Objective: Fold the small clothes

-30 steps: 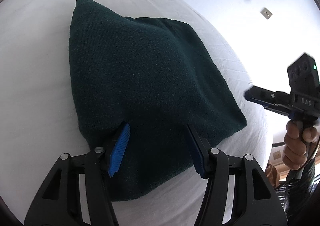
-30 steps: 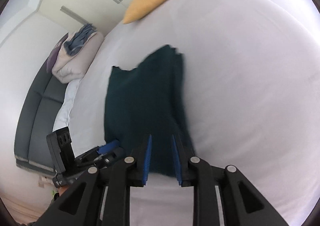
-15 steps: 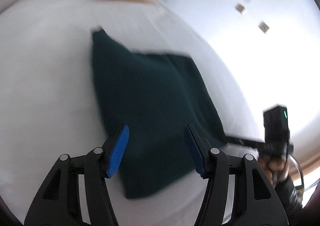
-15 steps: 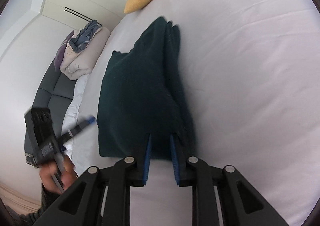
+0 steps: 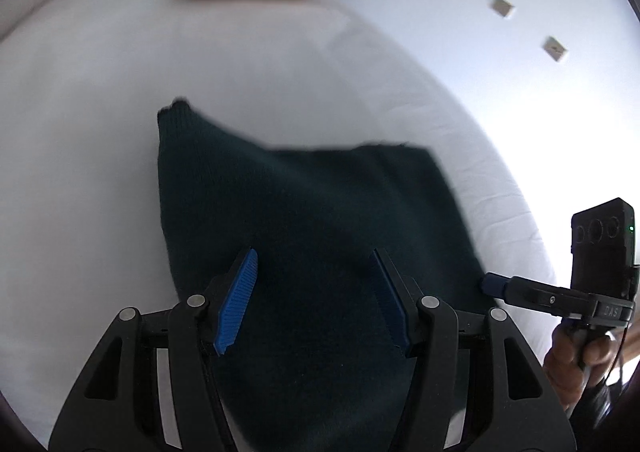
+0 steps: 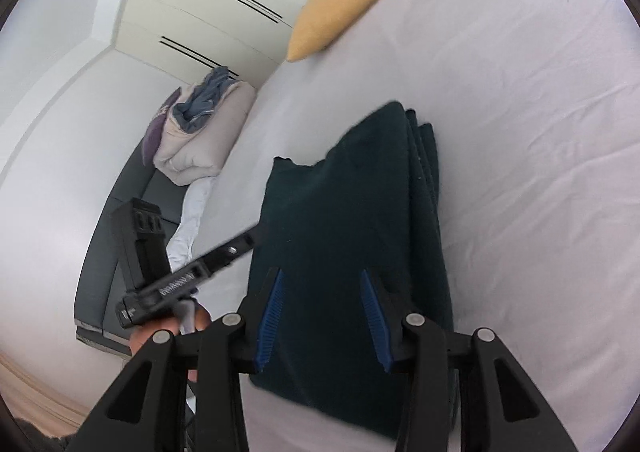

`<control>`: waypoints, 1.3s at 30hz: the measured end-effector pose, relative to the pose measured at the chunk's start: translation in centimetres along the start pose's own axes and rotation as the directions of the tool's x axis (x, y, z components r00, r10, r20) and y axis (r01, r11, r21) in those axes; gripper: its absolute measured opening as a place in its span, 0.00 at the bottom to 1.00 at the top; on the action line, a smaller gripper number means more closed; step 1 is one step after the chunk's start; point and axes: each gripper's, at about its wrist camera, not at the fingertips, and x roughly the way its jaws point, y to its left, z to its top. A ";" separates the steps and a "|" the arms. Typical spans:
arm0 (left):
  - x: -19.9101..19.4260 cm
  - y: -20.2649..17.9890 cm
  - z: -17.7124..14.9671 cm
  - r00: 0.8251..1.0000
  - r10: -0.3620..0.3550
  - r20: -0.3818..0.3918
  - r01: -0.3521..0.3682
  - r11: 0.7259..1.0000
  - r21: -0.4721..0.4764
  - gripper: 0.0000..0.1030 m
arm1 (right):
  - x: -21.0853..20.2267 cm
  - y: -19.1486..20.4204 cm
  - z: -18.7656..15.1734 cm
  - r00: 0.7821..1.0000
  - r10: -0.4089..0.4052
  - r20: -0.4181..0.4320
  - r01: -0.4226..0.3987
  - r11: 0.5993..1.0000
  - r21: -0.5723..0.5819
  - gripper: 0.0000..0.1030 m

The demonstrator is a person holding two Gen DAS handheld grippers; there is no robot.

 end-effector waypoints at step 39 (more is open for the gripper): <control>1.8 1.1 -3.2 0.986 -0.141 -0.090 0.117 0.964 -0.238 0.41 | 3.5 -2.4 2.9 0.948 -0.272 -0.163 0.271 0.962 -0.031 0.30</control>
